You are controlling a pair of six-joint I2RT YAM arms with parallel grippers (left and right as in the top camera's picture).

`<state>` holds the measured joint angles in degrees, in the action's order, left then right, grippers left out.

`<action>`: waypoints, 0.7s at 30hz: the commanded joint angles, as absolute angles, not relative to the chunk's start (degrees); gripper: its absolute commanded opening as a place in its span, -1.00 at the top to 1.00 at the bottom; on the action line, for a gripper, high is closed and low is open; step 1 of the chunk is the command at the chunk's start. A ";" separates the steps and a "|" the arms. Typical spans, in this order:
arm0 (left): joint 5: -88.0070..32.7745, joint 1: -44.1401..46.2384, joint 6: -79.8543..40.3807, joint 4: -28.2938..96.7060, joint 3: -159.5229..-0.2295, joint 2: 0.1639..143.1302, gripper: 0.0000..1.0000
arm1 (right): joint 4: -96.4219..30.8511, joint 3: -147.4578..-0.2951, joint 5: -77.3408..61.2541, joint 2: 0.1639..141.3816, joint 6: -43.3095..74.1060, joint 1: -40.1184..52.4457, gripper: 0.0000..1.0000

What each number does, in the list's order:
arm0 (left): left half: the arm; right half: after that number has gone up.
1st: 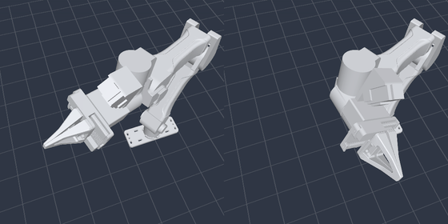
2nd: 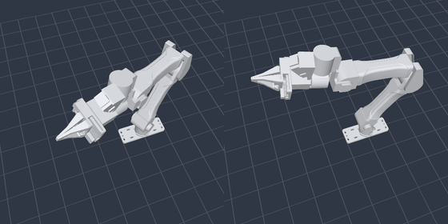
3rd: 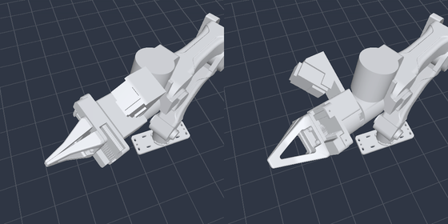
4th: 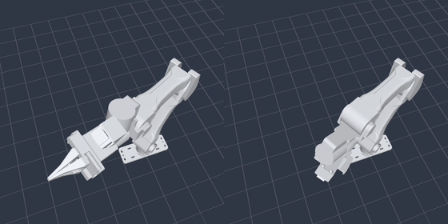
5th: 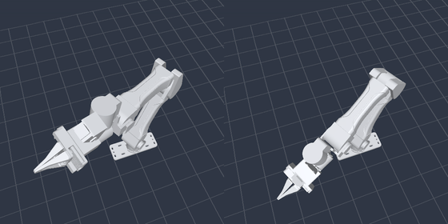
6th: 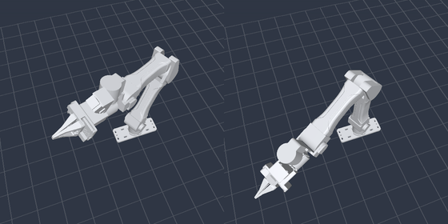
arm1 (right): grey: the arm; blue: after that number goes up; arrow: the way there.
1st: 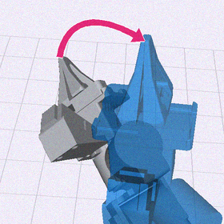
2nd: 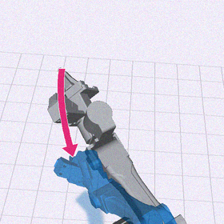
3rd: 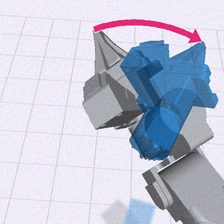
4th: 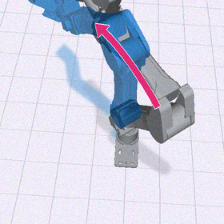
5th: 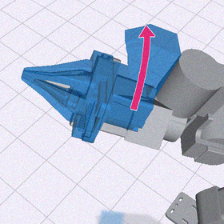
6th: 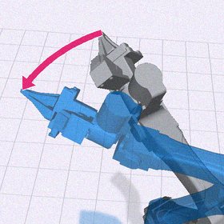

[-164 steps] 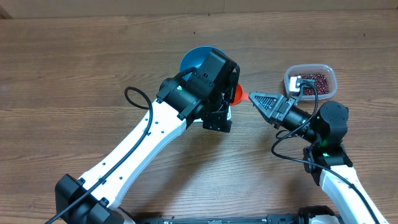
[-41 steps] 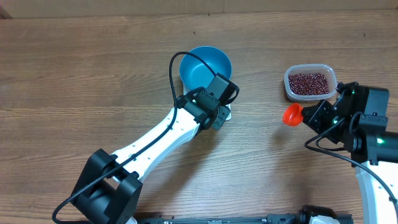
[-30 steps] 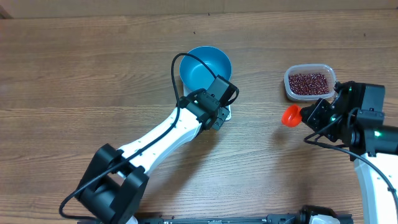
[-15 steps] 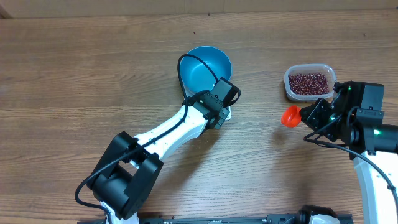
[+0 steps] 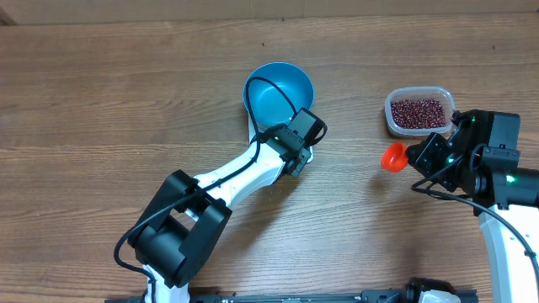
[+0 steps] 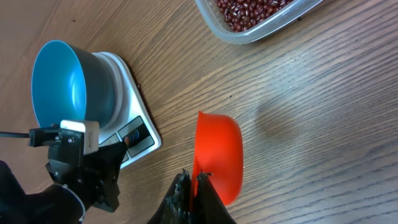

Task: Scoop item into bowl and weigh 150g on scale

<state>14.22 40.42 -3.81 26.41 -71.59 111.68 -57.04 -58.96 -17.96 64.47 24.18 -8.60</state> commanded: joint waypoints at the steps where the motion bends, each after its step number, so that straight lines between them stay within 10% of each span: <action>1: 15.18 40.60 -2.55 25.76 -71.40 112.18 0.92 | -56.69 -60.40 -17.65 64.38 24.14 -8.75 0.93; 21: 15.25 40.42 -2.55 23.68 -71.40 112.20 0.91 | -56.71 -60.40 -17.65 64.38 24.14 -8.75 0.93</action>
